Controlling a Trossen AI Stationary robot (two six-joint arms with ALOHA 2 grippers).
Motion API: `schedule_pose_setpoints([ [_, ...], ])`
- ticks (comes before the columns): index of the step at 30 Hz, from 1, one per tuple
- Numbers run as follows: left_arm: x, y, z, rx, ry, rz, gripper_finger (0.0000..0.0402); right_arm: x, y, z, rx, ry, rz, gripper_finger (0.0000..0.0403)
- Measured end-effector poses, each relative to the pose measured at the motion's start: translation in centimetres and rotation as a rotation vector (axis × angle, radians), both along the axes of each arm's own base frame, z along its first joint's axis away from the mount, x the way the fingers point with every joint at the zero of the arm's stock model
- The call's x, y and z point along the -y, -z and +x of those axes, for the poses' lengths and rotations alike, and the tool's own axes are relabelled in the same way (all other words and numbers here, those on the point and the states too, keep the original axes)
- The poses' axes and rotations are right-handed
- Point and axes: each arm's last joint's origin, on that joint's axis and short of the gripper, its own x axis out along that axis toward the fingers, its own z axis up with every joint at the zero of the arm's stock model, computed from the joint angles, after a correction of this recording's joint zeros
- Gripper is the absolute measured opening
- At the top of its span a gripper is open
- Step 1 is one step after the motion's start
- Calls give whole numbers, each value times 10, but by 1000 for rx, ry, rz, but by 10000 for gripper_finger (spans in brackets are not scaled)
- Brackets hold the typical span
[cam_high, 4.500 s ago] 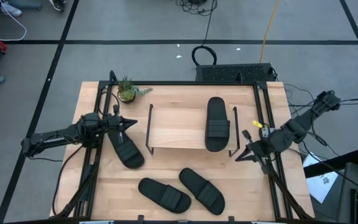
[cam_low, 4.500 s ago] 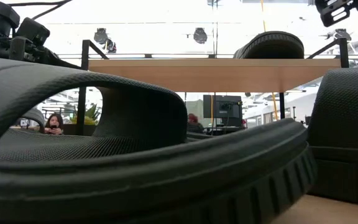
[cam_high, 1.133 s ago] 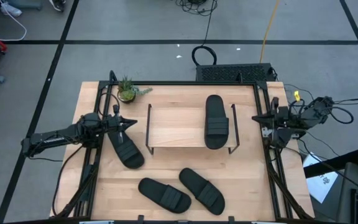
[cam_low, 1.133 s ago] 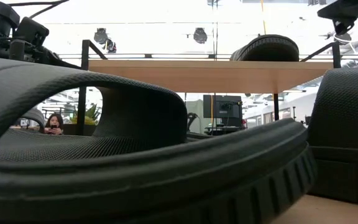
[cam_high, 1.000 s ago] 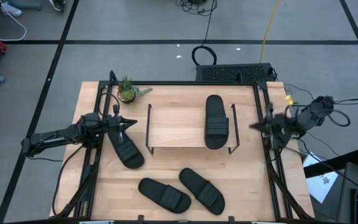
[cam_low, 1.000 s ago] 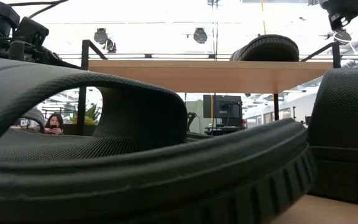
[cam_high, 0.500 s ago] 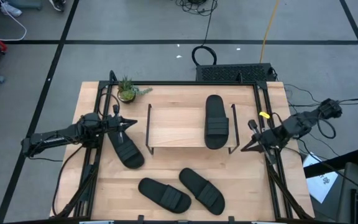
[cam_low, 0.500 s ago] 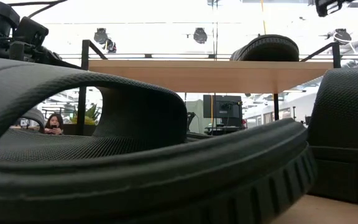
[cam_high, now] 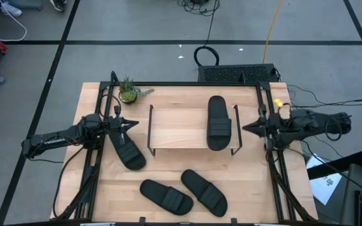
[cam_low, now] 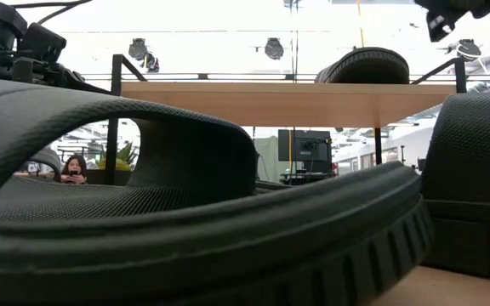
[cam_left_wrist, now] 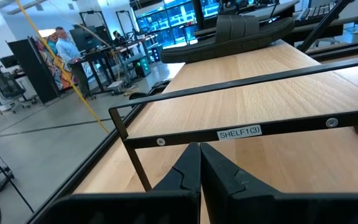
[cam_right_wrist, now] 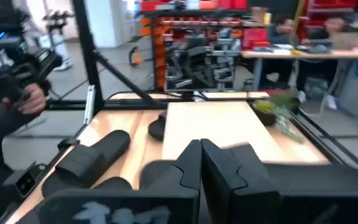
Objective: Pick and place slides into the shelf
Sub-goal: Put the black slipper on the shelf
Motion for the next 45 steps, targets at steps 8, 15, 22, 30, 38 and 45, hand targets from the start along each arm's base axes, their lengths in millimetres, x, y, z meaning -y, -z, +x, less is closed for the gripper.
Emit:
schedule_pose_setpoints([
  [8,0,0,0,-2,0,9,3,2,29,-10,-18,10,-3,0],
  [15,0,0,0,-4,1,18,3,-1,51,-2,34,-44,9,0],
  [22,0,0,0,-4,1,19,3,-1,55,-6,57,-79,55,0],
  [30,0,0,0,-4,1,19,3,-8,74,0,65,-248,111,0],
  [38,0,0,0,-4,1,15,3,-14,91,8,131,-399,110,0],
  [45,0,0,0,-4,1,14,3,-17,100,9,113,-463,78,0],
])
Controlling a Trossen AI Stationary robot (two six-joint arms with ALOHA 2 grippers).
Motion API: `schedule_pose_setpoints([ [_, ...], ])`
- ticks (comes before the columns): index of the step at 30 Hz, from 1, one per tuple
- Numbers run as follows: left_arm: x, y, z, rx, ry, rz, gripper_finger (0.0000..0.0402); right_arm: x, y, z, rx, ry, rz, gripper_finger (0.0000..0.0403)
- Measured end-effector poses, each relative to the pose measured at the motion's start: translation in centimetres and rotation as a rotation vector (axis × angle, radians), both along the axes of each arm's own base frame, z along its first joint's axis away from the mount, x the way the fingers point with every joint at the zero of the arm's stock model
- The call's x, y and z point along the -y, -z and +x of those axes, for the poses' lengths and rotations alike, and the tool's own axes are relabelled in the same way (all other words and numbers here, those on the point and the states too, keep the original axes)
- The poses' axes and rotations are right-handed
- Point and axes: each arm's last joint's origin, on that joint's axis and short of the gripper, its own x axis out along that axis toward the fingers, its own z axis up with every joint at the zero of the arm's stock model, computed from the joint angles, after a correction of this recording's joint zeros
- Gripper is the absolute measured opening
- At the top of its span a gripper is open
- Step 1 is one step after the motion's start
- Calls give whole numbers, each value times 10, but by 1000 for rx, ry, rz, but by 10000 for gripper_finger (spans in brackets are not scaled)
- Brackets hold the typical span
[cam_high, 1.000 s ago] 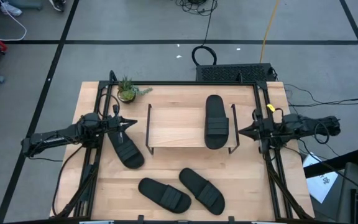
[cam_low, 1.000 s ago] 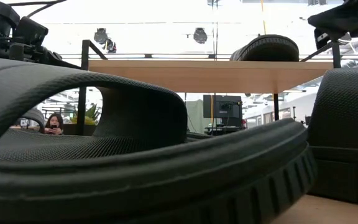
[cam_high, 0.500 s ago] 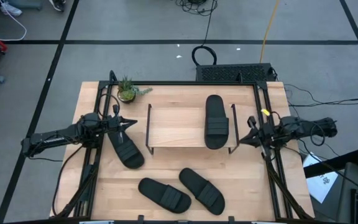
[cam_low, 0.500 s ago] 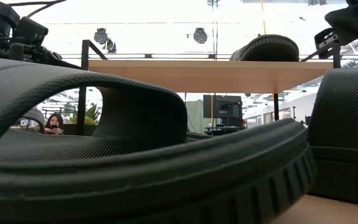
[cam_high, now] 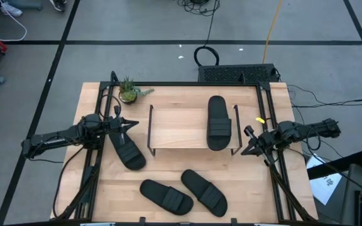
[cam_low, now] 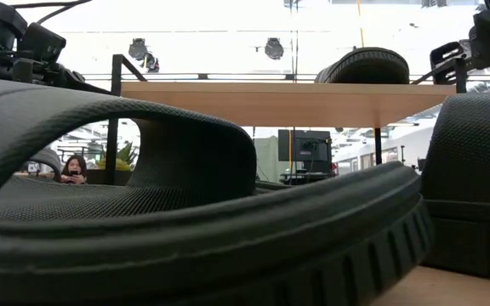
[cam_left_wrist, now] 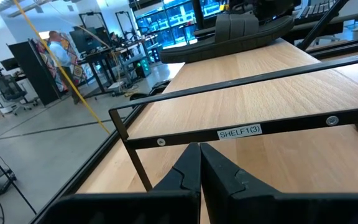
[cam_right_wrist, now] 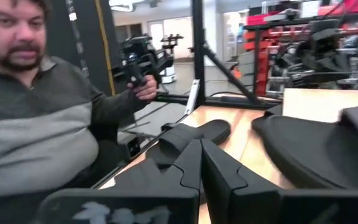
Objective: Pick and place slides into the shelf
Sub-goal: Put the black slipper on the shelf
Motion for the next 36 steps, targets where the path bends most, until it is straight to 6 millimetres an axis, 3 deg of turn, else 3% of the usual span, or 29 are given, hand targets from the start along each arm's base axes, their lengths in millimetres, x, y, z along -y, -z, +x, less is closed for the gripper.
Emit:
schedule_pose_setpoints([
  [12,0,0,0,3,-2,-18,3,-9,5,-3,16,-58,-134,0],
  [30,0,-1,0,-4,0,3,3,-8,9,-2,-23,-11,-147,0],
  [36,0,-29,-10,-60,-100,-107,3,-8,9,-2,-23,-11,-146,0],
])
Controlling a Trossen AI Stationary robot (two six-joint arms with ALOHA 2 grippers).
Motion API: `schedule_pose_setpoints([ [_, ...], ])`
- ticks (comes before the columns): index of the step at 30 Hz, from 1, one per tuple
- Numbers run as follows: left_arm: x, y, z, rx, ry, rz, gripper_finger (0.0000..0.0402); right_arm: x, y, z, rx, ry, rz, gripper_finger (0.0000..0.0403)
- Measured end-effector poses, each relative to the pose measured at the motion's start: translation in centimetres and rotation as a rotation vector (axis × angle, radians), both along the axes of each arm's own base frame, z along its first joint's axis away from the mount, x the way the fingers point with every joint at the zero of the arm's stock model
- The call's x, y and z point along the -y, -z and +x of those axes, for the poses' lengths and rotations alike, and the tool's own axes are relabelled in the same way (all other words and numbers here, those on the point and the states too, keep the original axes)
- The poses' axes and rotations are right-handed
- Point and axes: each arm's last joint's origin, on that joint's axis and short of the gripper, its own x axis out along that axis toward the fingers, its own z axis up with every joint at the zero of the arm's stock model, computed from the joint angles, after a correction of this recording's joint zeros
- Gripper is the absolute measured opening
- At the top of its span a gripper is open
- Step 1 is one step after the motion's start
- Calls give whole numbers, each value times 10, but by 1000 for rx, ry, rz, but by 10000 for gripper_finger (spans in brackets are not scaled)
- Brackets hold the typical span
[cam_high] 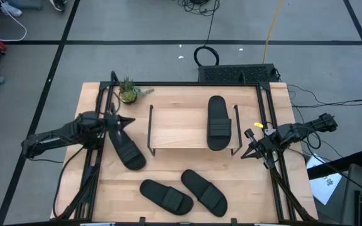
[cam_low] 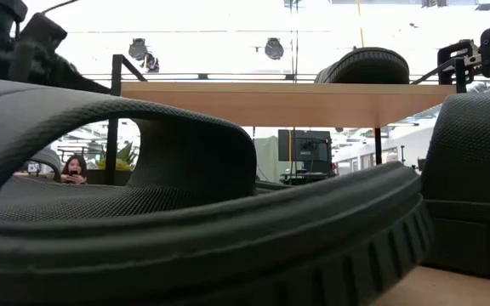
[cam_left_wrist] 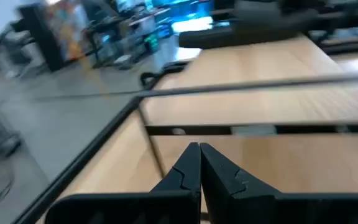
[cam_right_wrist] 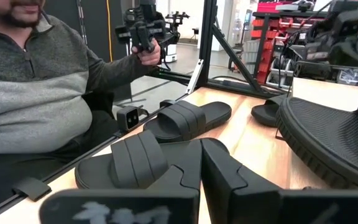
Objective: Pick and place slides into the shelf
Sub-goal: Put the black slipper on the shelf
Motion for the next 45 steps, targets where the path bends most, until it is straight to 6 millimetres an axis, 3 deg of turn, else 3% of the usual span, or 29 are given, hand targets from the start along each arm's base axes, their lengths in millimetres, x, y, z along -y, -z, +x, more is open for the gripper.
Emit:
schedule_pose_setpoints([
  [4,-1,-12,1,105,-34,3,3,0,0,0,1,-1,-2,0],
  [9,1,-20,4,185,49,38,3,0,0,0,4,-1,-6,0],
  [14,3,-29,5,230,147,-96,3,0,0,0,4,0,-6,0],
  [22,-1,-59,8,-33,-60,-387,14,0,0,0,14,-2,-25,0],
  [27,-4,-57,22,-284,-105,-504,63,0,0,0,12,-2,-22,0],
  [32,-4,-38,35,-502,-125,-686,140,0,2,1,12,-5,-19,0],
  [39,-3,-23,49,-604,-125,-844,250,-3,6,2,66,-80,3,0],
  [45,-1,-20,47,-627,-225,-883,310,-3,5,2,75,-81,6,0],
])
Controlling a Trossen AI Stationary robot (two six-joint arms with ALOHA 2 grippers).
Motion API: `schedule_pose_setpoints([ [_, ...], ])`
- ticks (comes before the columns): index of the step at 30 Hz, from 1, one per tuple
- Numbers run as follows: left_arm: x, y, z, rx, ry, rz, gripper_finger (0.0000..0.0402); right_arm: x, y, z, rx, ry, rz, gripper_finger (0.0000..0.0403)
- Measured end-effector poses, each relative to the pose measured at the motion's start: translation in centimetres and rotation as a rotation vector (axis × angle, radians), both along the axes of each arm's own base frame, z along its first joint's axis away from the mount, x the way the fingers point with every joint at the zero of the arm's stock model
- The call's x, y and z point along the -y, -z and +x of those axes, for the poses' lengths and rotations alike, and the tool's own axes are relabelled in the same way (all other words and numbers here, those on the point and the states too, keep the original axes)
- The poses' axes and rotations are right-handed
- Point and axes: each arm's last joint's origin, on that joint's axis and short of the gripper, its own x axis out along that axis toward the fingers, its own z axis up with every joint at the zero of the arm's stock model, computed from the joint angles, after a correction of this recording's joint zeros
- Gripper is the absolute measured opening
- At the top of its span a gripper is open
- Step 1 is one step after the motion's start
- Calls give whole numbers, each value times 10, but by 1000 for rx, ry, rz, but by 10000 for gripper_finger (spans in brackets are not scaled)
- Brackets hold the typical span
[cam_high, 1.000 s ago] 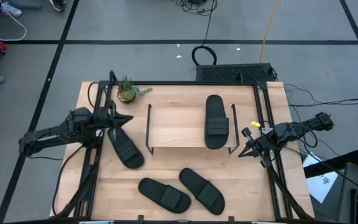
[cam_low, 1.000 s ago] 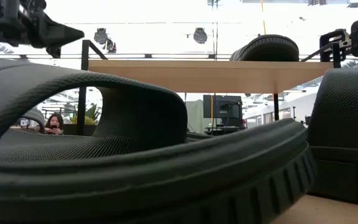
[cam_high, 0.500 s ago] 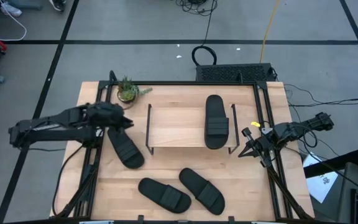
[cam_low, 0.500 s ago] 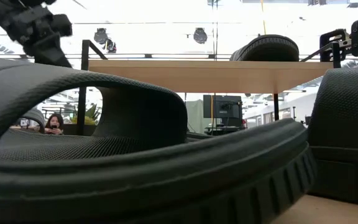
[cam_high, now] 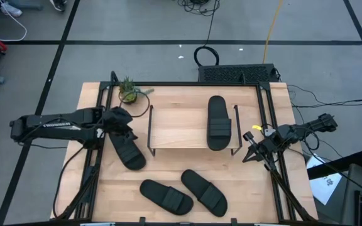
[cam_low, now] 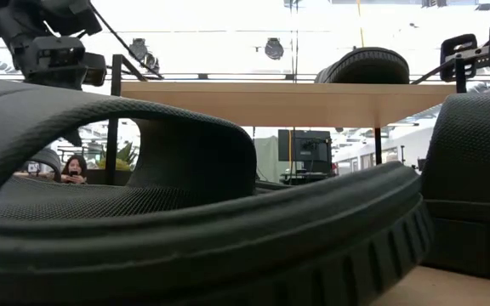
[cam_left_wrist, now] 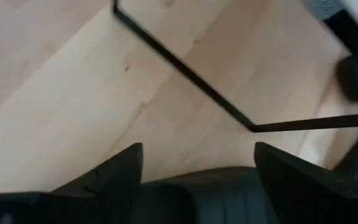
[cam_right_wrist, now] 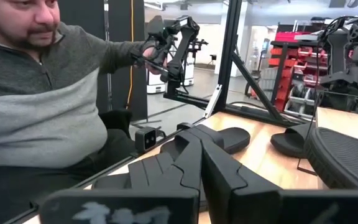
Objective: Pick and place slides into the shelf
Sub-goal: Put the black slipper on the shelf
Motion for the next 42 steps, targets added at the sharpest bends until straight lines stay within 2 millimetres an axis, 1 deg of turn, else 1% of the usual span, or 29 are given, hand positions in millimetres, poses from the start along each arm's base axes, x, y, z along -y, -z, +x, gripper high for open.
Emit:
schedule_pose_setpoints([
  [3,3,4,-7,-89,-40,-31,327,0,-2,0,16,-2,5,0],
  [6,8,7,-11,-150,-42,-70,332,-1,-2,0,22,-25,7,0],
  [12,19,9,-13,-186,41,-163,333,-1,-2,-1,16,-29,16,0],
  [16,23,9,-15,-211,48,-172,333,-1,-2,0,16,-29,16,0],
  [23,29,9,-13,-196,80,-121,333,-1,-2,0,17,-27,17,0],
  [28,34,26,-11,-175,79,-149,333,-1,-2,0,17,-26,17,0],
  [32,39,40,-8,-115,108,-176,333,-1,-2,0,17,-26,17,0],
  [37,44,47,-5,-58,154,-210,333,-1,-2,0,18,-26,17,0],
  [42,46,51,-6,-57,201,-204,329,-1,-2,0,18,-24,17,0],
])
